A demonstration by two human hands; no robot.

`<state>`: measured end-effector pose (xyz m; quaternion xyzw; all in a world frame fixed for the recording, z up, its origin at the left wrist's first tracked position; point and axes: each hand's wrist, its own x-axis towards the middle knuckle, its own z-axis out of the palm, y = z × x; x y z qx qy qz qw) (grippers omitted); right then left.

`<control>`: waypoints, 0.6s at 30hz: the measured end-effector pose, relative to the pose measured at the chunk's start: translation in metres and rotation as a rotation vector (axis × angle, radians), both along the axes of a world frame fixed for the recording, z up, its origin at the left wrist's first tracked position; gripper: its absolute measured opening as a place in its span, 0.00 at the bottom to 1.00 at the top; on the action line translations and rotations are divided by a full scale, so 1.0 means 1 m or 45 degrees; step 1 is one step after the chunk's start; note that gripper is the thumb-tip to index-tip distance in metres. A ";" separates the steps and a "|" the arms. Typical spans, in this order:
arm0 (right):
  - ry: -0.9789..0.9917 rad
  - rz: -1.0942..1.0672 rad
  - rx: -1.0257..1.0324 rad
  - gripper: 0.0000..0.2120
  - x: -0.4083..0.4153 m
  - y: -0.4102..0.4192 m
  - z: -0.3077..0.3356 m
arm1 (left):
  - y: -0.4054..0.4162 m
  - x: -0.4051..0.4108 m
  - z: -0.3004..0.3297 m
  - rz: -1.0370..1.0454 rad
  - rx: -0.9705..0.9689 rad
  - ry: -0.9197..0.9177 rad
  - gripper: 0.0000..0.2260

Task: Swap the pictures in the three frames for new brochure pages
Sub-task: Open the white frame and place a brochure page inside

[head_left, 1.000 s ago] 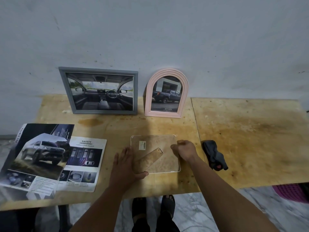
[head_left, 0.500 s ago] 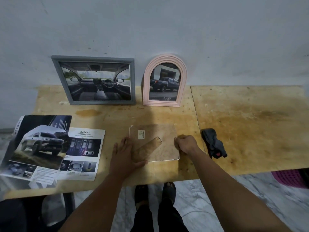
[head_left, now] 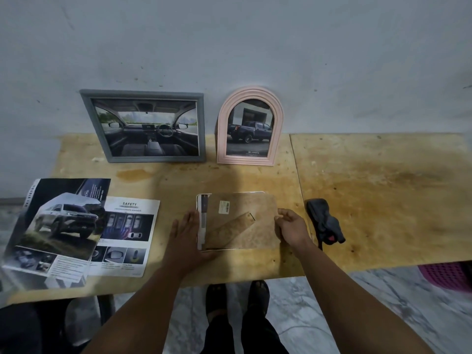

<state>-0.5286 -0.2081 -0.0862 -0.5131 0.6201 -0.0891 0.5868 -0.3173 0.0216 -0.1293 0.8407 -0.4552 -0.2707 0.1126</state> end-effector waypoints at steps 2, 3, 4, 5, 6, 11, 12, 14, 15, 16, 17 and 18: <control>-0.012 -0.052 -0.069 0.10 -0.008 0.000 0.005 | -0.001 0.002 0.001 -0.007 0.021 0.004 0.61; -0.011 -0.071 -0.107 0.11 -0.011 -0.002 0.008 | -0.001 0.003 0.002 -0.009 0.032 0.015 0.61; -0.003 -0.084 -0.138 0.13 -0.014 -0.005 0.013 | -0.002 0.004 0.003 -0.011 0.044 0.033 0.60; -0.001 -0.103 -0.163 0.14 -0.017 -0.012 0.016 | -0.003 0.004 0.004 -0.008 0.051 0.049 0.60; 0.002 -0.118 -0.189 0.15 -0.020 -0.019 0.022 | -0.004 0.003 0.006 0.003 0.055 0.055 0.60; 0.037 -0.287 -0.250 0.13 -0.039 -0.084 0.033 | -0.014 -0.003 0.018 0.075 0.133 0.035 0.61; 0.055 -0.323 -0.266 0.13 -0.043 -0.098 0.035 | -0.015 -0.005 0.020 0.103 0.133 0.048 0.61; 0.091 -0.364 -0.297 0.13 -0.051 -0.126 0.037 | -0.018 -0.010 0.024 0.153 0.132 0.068 0.61; 0.100 -0.375 -0.304 0.13 -0.056 -0.140 0.037 | -0.020 -0.012 0.026 0.172 0.133 0.067 0.61; 0.100 -0.380 -0.321 0.13 -0.062 -0.152 0.036 | -0.021 -0.013 0.028 0.188 0.135 0.065 0.61; 0.106 -0.382 -0.326 0.13 -0.069 -0.163 0.034 | -0.023 -0.015 0.029 0.202 0.141 0.071 0.60; 0.115 -0.380 -0.328 0.13 -0.076 -0.173 0.033 | -0.024 -0.016 0.031 0.210 0.145 0.085 0.61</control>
